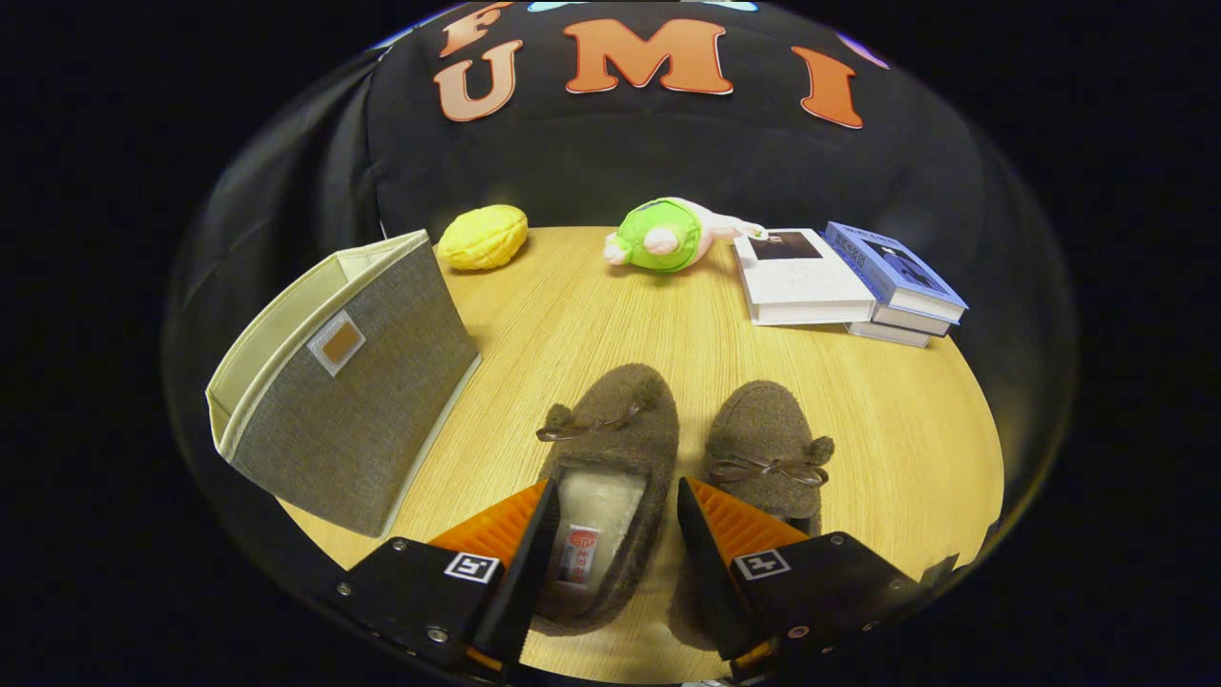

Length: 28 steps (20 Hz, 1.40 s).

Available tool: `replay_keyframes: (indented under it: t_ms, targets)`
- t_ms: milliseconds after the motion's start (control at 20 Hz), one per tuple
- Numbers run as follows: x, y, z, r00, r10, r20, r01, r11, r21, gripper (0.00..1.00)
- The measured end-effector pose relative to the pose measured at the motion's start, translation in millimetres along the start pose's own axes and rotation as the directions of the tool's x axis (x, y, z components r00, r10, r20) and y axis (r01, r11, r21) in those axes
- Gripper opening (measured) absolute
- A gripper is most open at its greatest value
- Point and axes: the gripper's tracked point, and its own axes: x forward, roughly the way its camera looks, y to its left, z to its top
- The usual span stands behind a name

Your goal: Open the storage box then place both shoes into the box .Put the left shoe in first, then the right shoe, with the right side of both shoes facing outward in a uniform manner.

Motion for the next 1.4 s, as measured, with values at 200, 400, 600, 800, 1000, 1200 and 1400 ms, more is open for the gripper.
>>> replay_keyframes:
  t_ms: [200,400,600,800,1000,1200,1400]
  targets:
    - [19.4,-7.6,-4.6,0.999,-0.051,0.006,0.051,0.998,-0.032,0.64]
    - [39.9,-14.3,-8.0,0.995,-0.091,-0.03,0.091,0.996,-0.02,0.51]
    - [52.3,-16.0,-6.3,0.993,-0.096,-0.064,0.1,0.993,0.063,0.34]
    - [53.1,-19.3,-2.7,0.995,-0.054,-0.088,0.071,0.977,0.2,0.08]
    - [39.6,-9.1,13.3,0.999,-0.001,-0.052,0.016,0.957,0.288,0.04]
    - [21.7,8.7,36.6,0.999,0.047,-0.014,-0.04,0.942,0.334,0.04]
    - [-2.7,27.4,67.0,0.998,0.051,0.046,-0.063,0.951,0.303,0.04]
